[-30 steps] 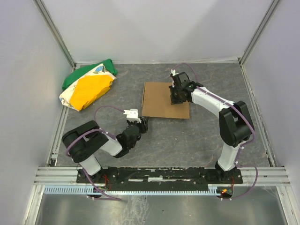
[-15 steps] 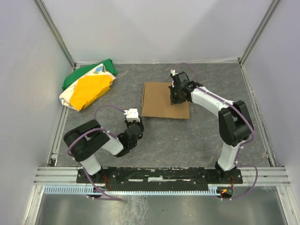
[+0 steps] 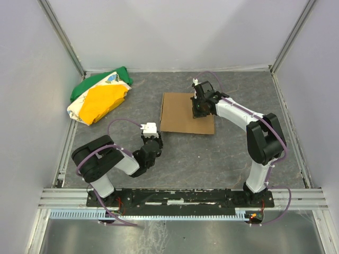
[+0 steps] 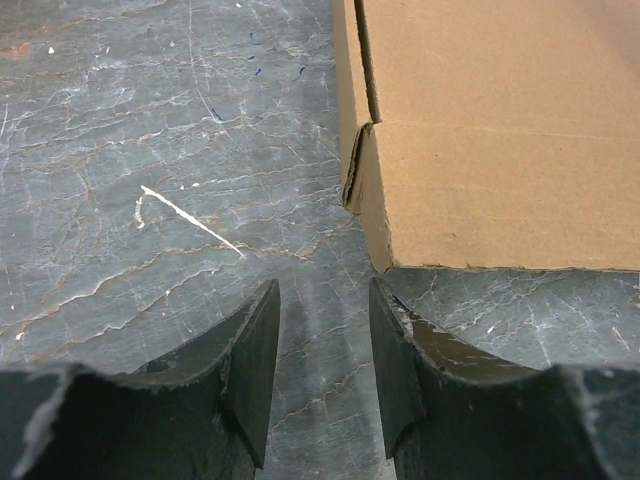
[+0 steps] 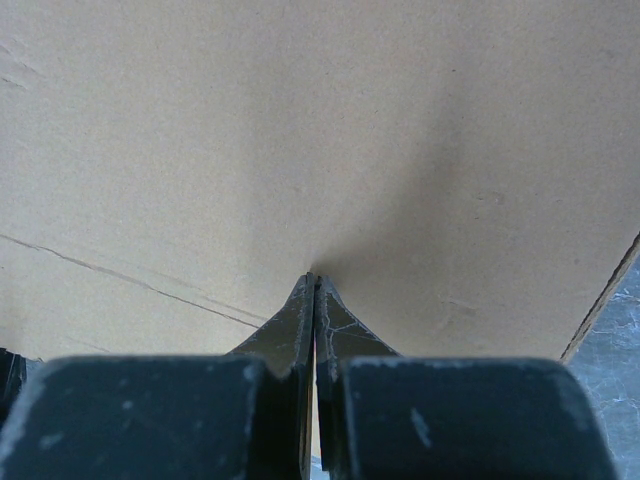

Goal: Fold the paper box

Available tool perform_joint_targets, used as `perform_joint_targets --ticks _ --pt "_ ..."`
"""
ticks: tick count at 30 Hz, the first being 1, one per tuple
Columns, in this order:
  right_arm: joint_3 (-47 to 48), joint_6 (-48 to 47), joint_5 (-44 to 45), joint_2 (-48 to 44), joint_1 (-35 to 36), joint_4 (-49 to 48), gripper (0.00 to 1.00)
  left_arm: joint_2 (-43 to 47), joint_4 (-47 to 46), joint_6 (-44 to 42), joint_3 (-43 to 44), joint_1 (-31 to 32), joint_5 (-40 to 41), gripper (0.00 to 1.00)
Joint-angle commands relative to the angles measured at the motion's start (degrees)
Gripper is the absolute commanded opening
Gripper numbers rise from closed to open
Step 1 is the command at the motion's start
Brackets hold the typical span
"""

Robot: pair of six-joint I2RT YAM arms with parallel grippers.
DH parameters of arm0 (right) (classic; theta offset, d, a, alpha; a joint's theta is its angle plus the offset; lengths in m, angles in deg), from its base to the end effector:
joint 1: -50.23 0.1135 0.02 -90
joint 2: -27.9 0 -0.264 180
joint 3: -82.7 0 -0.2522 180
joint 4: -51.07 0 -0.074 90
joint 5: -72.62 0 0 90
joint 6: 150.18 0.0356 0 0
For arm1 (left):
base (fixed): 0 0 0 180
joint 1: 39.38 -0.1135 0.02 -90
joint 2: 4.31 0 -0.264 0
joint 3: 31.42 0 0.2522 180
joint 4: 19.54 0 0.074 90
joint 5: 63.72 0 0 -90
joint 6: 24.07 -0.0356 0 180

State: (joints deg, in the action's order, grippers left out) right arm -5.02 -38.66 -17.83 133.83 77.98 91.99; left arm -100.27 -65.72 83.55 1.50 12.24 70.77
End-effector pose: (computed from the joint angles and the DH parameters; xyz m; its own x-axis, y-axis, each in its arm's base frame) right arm 0.3548 0.1870 0.2185 -0.8431 -0.0291 -0.5369 -0.1724 0.9605 0.2186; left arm 0.1790 -0.1859 0.1225 -0.2149 -0.0765 -0.9736 0.0816 0.9920 -0.0960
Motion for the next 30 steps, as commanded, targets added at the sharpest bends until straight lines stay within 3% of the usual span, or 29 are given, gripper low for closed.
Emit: perform_joint_targets --ticks 1,5,8,12,13,15,16,17,18,19,23,27,30 --pt "2.03 -1.05 -0.27 0.17 0.21 0.35 0.02 1.36 -2.12 0.00 0.25 0.31 -0.27 0.49" --pt "-0.76 -0.65 -0.01 -2.95 0.13 -1.53 0.02 8.33 0.85 2.23 -2.46 0.33 -2.47 0.50" --pt "-5.25 1.02 0.10 -8.68 -0.08 -4.78 0.06 16.48 9.74 3.93 -2.79 0.30 -3.83 0.51" --pt "-10.81 3.35 1.32 -16.31 -0.33 -4.07 0.56 30.04 29.01 9.57 -0.25 0.19 -1.95 0.47" --pt "-12.10 4.06 2.37 -18.65 -0.36 -3.14 0.63 33.25 35.78 11.33 0.99 -0.02 -1.04 0.45" --pt "-14.35 5.88 4.24 -21.19 -0.39 -0.86 0.74 37.75 40.17 10.58 3.55 -0.84 -2.77 0.45" --pt "-15.46 6.90 4.52 -22.08 -0.33 -0.43 0.83 38.78 40.52 9.42 4.53 -1.16 -4.10 0.56" --pt "-16.41 7.81 4.34 -22.70 -0.48 -0.04 0.95 38.95 40.89 8.64 5.71 -1.46 -4.90 0.74" --pt "-17.09 8.37 3.97 -23.10 -0.39 0.82 1.00 38.06 41.47 8.00 7.03 -2.12 -5.54 0.91" --pt "-17.47 8.83 4.30 -23.39 -0.52 1.49 1.00 36.52 41.79 6.46 8.76 -3.25 -7.58 0.99" --pt "-19.21 9.84 5.20 -24.61 -0.61 1.54 1.00 27.23 45.74 8.84 15.66 -9.04 -22.23 0.99" --pt "-20.30 10.51 5.07 -26.69 -0.87 2.98 0.97 22.86 52.96 13.75 20.68 -12.11 -24.93 0.99" --pt "-25.97 10.79 0.78 -31.90 -0.79 -1.34 0.87 23.81 51.81 15.35 18.52 -12.15 -26.87 0.99"
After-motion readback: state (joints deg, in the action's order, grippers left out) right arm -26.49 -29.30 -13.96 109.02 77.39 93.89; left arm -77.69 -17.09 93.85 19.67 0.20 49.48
